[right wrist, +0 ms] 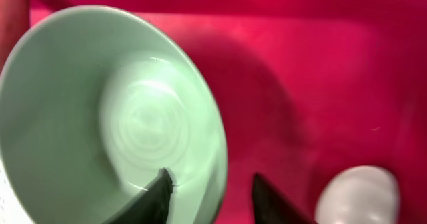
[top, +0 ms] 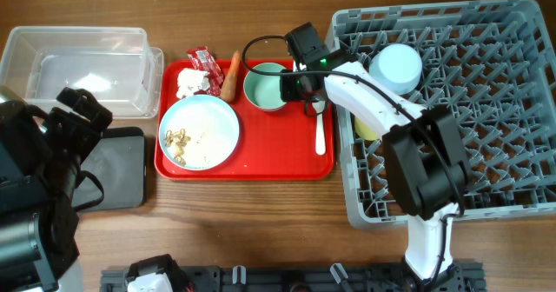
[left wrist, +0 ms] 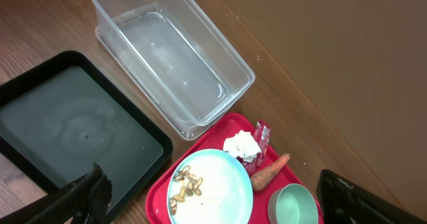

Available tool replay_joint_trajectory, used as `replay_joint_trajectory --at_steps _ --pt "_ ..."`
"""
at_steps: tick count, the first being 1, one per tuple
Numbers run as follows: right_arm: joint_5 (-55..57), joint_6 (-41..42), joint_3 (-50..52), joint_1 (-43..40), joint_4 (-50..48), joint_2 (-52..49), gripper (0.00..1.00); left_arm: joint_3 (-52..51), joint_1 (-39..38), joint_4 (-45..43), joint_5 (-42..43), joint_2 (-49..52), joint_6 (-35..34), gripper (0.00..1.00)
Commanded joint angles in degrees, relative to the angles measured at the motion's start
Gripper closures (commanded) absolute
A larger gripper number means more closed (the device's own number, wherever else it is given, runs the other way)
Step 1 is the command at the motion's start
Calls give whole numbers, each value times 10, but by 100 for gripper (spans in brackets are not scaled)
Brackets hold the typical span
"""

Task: Sort waste into correct bins and load items into the dishwasher rack
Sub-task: 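Grasp the pale green bowl on the tray with the right gripper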

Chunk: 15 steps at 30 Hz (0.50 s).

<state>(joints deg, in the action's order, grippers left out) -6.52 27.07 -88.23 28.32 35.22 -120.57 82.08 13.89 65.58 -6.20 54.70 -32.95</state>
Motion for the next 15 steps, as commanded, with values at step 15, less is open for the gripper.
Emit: replay_joint_trajectory --at_steps 15 --pt "251 24 -11 -36 92 262 96 1 3 -2 -10 -2 -5 0"
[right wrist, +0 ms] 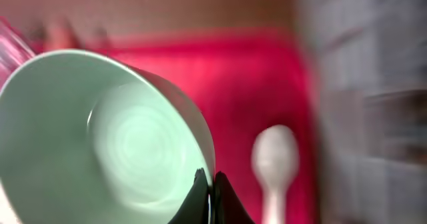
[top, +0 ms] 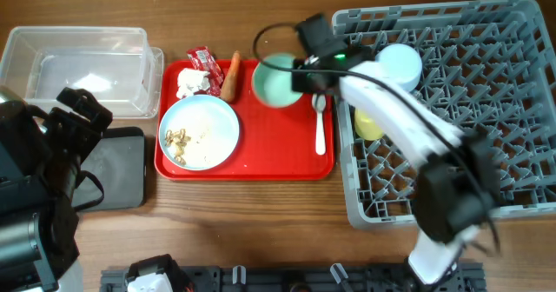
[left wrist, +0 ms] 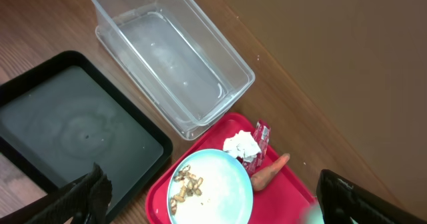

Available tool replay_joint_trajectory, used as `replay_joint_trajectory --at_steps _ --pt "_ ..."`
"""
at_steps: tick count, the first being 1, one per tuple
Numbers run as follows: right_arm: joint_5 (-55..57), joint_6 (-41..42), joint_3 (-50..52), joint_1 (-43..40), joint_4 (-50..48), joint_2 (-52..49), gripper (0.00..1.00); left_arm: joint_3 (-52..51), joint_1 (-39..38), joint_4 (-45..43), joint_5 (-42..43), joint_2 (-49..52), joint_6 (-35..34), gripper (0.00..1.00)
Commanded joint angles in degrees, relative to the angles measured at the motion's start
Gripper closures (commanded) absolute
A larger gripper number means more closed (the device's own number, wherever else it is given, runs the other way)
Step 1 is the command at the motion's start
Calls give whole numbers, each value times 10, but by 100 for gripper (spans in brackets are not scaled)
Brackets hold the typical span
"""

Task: Sort waste into correct bins and load items into the dishwasher rack
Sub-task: 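Grasp the pale green bowl on the tray with the right gripper, then place the pale green bowl in the rack's right side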

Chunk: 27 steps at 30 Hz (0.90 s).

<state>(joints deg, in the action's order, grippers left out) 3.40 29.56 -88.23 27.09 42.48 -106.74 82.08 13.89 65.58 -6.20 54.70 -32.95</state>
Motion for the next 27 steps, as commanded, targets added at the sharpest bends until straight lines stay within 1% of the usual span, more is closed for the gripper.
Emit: replay_joint_trajectory --at_steps 1,2,3,4,7,9,10,14,18,22,27 --pt "197 -13 -11 -32 31 148 96 1 3 -2 -10 -2 -5 0" --pt "236 -22 -11 -38 39 163 96 1 3 -2 -10 -2 -5 0" --pt "308 -35 -11 -50 55 183 96 1 3 -2 -10 -2 -5 0" --pt "354 -43 -11 -59 65 193 96 1 3 -2 -10 -2 -5 0" --pt "529 -76 -10 -115 103 204 96 1 3 -2 -10 -2 -5 0" --pt "576 -104 -6 -164 111 196 96 1 3 -2 -10 -2 -5 0" --pt "579 -117 -1 -193 111 190 96 1 3 -2 -10 -2 -5 0" --pt "578 -123 9 -312 109 151 96 1 3 -2 -10 -2 -5 0" --pt "579 -131 9 -389 97 108 96 1 3 -2 -10 -2 -5 0" --pt "579 -131 9 -421 88 74 96 1 3 -2 -10 -2 -5 0" --pt "574 -146 9 -412 88 20 96 1 3 -2 -10 -2 -5 0"
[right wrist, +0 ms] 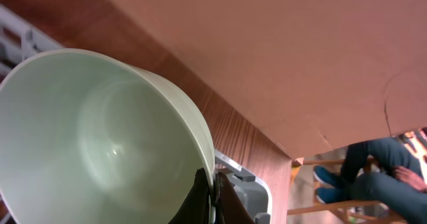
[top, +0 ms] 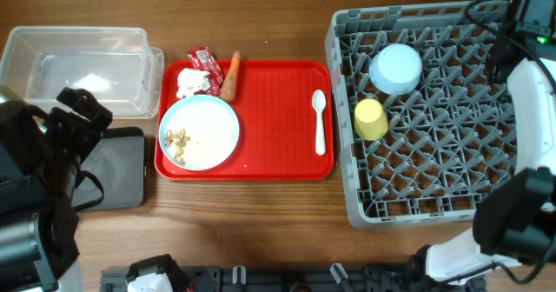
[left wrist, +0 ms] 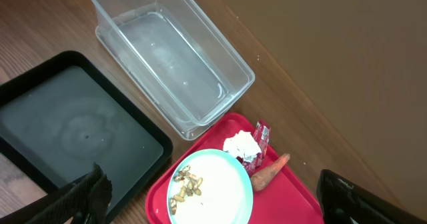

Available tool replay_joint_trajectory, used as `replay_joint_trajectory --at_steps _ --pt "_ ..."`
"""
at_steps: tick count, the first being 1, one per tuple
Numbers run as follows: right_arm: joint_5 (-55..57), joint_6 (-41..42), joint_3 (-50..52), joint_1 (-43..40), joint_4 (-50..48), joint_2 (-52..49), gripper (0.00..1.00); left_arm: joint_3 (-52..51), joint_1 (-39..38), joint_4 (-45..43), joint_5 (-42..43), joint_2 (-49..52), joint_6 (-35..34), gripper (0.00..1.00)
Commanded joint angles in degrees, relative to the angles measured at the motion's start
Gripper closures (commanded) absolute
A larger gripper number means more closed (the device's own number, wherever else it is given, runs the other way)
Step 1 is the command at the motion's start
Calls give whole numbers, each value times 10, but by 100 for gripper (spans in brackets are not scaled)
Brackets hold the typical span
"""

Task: Sort waste into correct bins and load items into the dishwasher rack
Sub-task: 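Place the pale green bowl in the rack's right side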

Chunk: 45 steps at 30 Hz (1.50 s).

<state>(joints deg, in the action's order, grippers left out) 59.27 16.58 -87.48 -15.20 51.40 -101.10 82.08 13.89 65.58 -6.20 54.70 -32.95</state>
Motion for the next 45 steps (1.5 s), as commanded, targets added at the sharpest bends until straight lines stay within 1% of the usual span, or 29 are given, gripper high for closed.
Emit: replay_joint_trajectory --at_steps 1,3,7,8,9,13,14,15,17,18,20,22,25,28,31,32,33,37,40,42,45 --pt "15 -16 2 16 -1 -46 96 1 3 -2 -10 -2 -5 0" --pt "16 -19 2 35 2 -70 96 1 3 -2 -10 -2 -5 0" --pt "18 -19 2 85 2 -78 95 1 3 -2 -10 -2 -5 0" --pt "19 -21 2 97 1 -78 90 1 3 -2 -10 -2 -5 0" --pt "20 -37 2 126 -6 -78 74 1 3 -2 -10 -2 -5 0" --pt "21 -46 2 179 2 -78 73 1 3 -2 -10 -2 -5 0" --pt "24 -46 2 192 10 -78 70 1 3 -2 -10 -2 -5 0" --pt "37 -46 2 207 16 -78 65 1 3 -2 -10 -2 -5 0" --pt "79 -46 2 239 16 -78 63 1 3 -2 -10 -2 -5 0" --pt "78 -47 2 246 16 -78 63 1 3 -2 -10 -2 -5 0" --pt "64 -45 2 252 18 -78 64 1 3 -2 -10 -2 -5 0" --pt "26 -17 1 245 19 -75 64 1 3 -2 -10 -2 -5 0" --pt "-108 26 -1 216 20 -55 64 1 3 -2 -10 -2 -5 0" --pt "-300 43 -15 154 13 -13 64 1 3 -2 -10 -2 -5 0" --pt "-473 45 -21 65 -8 24 58 1 3 -2 -10 -2 -5 0" --pt "-511 47 -21 39 -12 29 58 1 3 -2 -10 -2 -5 0" --pt "-571 56 -21 -12 -12 31 58 1 3 -2 -10 -2 -5 0" --pt "-671 76 -20 -147 -7 19 55 1 3 -2 -10 -2 -5 0" --pt "-717 75 -20 -210 -7 14 54 1 3 -2 -10 -2 -5 0" --pt "-714 76 -20 -242 -3 14 52 1 3 -2 -10 -2 -5 0" --pt "-691 76 -20 -267 -1 5 51 1 3 -2 -10 -2 -5 0"
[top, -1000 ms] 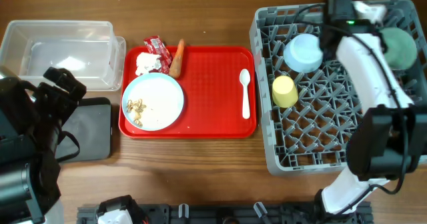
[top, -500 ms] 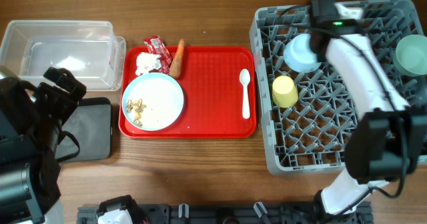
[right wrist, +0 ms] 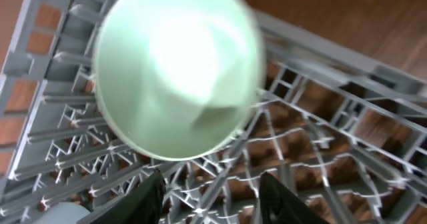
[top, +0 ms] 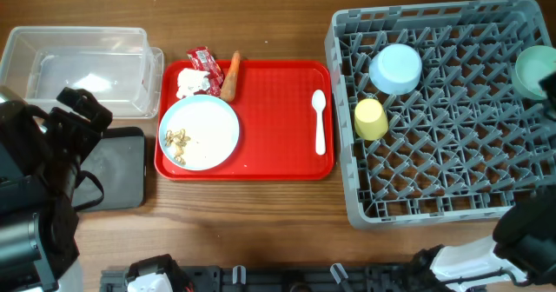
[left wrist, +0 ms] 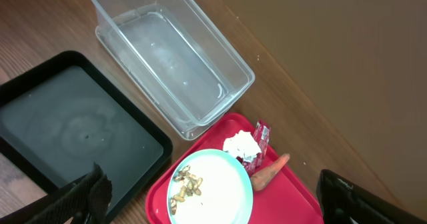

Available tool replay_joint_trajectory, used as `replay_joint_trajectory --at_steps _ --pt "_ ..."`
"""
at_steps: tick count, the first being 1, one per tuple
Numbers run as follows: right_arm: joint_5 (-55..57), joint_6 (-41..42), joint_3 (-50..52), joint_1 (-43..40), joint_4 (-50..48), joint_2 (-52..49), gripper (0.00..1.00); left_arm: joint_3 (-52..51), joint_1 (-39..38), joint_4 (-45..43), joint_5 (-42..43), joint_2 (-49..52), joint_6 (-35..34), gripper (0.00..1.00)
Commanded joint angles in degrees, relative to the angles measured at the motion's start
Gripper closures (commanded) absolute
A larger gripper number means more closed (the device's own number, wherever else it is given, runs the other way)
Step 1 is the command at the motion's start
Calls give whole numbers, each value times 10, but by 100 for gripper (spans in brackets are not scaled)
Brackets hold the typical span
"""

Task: Sort waste into correct bins and load items into the dishwasher rack
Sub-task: 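Place the pale green bowl in the rack's right side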

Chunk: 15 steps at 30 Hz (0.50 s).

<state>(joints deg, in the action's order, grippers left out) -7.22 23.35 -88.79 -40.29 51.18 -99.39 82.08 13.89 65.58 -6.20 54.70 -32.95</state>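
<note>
The pale green bowl (right wrist: 177, 71) lies on the grey dishwasher rack (top: 434, 162) at its far right edge (top: 534, 70), seemingly mouth down. My right gripper (right wrist: 215, 199) hangs open just above it, both fingers clear of the bowl. The red tray (top: 269, 144) holds a light blue plate (top: 200, 131) with food scraps, a crumpled napkin (top: 188, 82), a red wrapper (top: 204, 60), a carrot (top: 231, 75) and a white spoon (top: 319, 118). My left gripper (left wrist: 213, 207) is open, high above the plate (left wrist: 213, 187) and bins.
A blue bowl (top: 395, 68) and a yellow cup (top: 371, 118) sit in the rack's left part. A clear plastic bin (top: 82, 70) stands at the far left, with a black bin (top: 117, 166) in front of it beside the tray.
My right gripper was shut on the green bowl's rim near the rack's far right corner. Now the bowl rests on the rack's right edge and the gripper is open, apart from it.
My right gripper stood open astride the green bowl's rim on the tray. Then it was shut on the rim with the bowl lifted. Later it held the bowl beyond the rack's far right, and now the bowl lies released on the rack. The left arm stayed still.
</note>
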Motion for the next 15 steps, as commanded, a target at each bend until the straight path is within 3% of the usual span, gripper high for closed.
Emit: replay_joint_trajectory --at_steps 1,9,15 --pt "-18 8 -7 -20 1 -16 50 1 3 -2 -10 -2 -5 0" --pt "-1 40 -7 -21 -30 -90 50 1 3 -2 -10 -2 -5 0" --pt "-1 41 -9 -21 -40 -96 96 1 3 -2 -10 -2 -5 0"
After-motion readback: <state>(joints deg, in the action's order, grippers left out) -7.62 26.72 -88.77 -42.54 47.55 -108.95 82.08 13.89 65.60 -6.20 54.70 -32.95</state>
